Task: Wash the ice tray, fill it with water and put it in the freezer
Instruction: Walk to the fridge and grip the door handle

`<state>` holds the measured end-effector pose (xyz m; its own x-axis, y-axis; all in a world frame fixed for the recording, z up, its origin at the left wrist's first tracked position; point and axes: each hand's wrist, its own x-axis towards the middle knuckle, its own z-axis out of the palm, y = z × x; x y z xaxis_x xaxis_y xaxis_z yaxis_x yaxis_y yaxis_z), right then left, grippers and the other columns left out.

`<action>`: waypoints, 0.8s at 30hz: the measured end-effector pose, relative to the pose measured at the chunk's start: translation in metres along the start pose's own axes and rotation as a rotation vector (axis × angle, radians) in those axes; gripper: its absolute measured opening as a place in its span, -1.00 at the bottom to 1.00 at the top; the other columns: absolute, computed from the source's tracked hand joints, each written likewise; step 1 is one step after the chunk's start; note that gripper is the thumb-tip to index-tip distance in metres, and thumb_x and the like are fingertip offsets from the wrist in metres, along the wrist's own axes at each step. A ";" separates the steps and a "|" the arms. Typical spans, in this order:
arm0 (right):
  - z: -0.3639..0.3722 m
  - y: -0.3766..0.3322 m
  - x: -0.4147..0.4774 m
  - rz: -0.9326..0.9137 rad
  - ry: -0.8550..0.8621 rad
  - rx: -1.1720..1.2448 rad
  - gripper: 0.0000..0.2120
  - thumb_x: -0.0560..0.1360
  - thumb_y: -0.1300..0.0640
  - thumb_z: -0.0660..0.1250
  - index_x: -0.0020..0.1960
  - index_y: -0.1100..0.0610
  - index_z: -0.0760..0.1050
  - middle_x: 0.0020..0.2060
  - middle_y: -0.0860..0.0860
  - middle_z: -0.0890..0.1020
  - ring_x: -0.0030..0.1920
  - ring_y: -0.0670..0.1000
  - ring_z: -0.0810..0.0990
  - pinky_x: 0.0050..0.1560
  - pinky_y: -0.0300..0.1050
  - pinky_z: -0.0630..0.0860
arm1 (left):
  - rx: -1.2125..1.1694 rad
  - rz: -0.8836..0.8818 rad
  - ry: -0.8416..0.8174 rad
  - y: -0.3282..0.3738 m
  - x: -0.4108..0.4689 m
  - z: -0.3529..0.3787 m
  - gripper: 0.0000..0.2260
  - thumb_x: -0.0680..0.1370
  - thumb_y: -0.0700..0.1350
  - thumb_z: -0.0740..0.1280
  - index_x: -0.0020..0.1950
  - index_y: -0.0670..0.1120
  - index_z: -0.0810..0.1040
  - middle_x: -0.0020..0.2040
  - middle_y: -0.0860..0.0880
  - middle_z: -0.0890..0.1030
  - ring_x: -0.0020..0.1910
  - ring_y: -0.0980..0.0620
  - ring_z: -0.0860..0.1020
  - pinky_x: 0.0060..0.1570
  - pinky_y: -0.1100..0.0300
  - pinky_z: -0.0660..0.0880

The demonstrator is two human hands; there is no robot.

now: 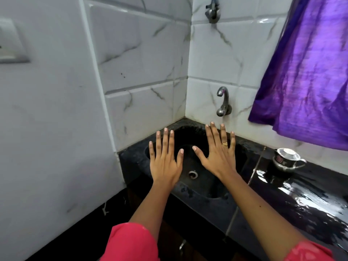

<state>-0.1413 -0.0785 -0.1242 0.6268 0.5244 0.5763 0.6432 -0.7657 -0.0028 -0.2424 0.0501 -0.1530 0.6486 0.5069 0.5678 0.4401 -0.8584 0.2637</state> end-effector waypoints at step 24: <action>0.032 -0.192 -0.113 -0.480 -0.247 0.304 -0.17 0.41 -0.43 -0.34 0.52 0.05 -0.11 0.53 -0.03 -0.07 0.51 0.06 -0.25 0.43 0.09 -0.40 | 0.270 -0.514 -0.016 -0.155 -0.184 -0.082 -0.44 0.58 0.20 -0.22 0.50 0.03 -0.34 0.52 0.03 -0.33 0.47 0.04 -0.39 0.41 0.05 -0.43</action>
<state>-0.3218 0.0214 -0.2146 0.2962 0.8828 0.3646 0.9525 -0.3014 -0.0442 -0.4807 0.0834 -0.2342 0.3184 0.8561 0.4071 0.8425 -0.4524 0.2924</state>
